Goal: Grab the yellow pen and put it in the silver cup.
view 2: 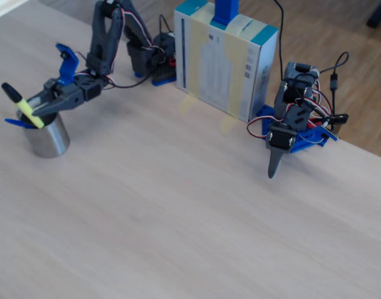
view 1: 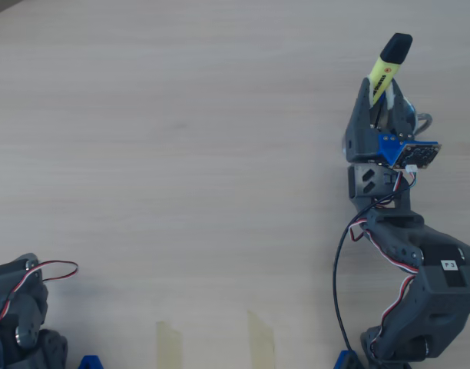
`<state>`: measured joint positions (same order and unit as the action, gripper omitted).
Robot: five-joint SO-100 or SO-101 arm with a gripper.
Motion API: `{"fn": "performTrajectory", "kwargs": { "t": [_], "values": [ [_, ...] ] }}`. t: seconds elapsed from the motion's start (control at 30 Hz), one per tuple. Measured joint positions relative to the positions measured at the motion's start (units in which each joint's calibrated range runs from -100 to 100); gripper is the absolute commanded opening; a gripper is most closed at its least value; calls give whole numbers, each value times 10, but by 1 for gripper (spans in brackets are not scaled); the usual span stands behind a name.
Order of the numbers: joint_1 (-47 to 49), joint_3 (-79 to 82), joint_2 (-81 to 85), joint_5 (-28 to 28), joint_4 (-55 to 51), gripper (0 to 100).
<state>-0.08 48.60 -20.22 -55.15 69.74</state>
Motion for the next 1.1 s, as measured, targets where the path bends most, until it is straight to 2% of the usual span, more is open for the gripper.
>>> {"fn": "performTrajectory", "kwargs": {
  "t": [0.57, 1.1],
  "values": [
    [6, 0, 0, 0, 0, 10],
    [-38, 0, 0, 0, 0, 10]
  ]
}}
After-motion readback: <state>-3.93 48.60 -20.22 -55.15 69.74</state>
